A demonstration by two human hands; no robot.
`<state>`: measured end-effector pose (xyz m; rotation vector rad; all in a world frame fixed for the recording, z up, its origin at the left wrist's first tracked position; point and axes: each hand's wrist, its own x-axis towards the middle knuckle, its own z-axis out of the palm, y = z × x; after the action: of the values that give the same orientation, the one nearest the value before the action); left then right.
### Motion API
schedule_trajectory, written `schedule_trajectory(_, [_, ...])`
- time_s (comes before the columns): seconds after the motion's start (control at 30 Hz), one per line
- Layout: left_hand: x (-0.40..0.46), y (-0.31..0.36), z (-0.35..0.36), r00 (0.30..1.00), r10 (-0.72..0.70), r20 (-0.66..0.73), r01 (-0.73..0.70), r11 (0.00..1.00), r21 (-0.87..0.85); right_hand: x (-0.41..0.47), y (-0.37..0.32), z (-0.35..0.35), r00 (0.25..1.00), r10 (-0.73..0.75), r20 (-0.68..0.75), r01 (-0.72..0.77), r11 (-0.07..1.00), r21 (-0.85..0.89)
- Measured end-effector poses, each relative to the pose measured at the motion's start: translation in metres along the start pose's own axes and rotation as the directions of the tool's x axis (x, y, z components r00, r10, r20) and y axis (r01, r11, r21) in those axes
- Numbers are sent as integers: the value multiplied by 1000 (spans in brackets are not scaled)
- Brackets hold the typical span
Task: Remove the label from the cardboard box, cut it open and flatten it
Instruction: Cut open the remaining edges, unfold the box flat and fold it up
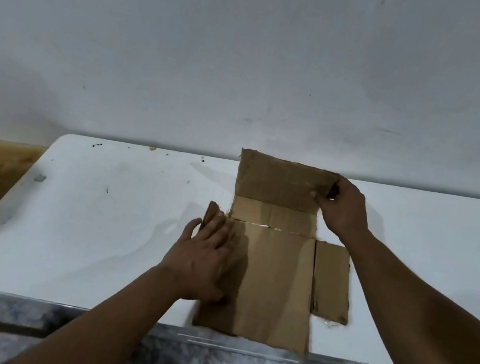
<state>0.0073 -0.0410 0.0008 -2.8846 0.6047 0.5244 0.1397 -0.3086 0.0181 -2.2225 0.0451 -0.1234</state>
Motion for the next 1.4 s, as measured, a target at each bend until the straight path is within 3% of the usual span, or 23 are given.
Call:
schedule_trajectory(0.2, [5,-11,16,992,-89,88,94,995,-46,-8,8,8,997,-82,15,82,997,-2])
schedule_trajectory(0.37, [6,-17,34,996,-63,60,75,969,-237,-22,14,9,987,-145,63,150,986,-79])
schedule_trajectory(0.5, [7,-19,45,998,-69,-5,64,952,-300,-36,25,5,959,-220,177,246,960,-137])
schedule_trajectory(0.6, [8,-22,50,996,-73,-45,52,935,-350,-46,35,3,895,-318,313,381,910,-165])
schedule_trajectory(0.73, [9,-26,50,994,-85,-67,48,900,-434,-55,43,2,873,-160,460,300,922,-247])
schedule_trajectory(0.97, [9,-28,37,987,-133,-93,49,790,-611,-71,52,12,824,-238,514,458,813,-359])
schedule_trajectory(1.03, [8,-29,31,986,-104,-129,12,823,-569,-73,49,14,835,-229,501,442,821,-361])
schedule_trajectory(1.2, [22,-32,21,987,-46,-154,7,970,-244,-78,45,15,820,-173,546,476,735,-482])
schedule_trajectory(1.33, [29,-27,24,999,44,-28,-47,993,-112,-92,48,15,804,-79,589,498,632,-594])
schedule_trajectory(1.4, [29,-24,28,999,49,-9,-49,992,-115,-97,49,10,783,-67,618,510,638,-577])
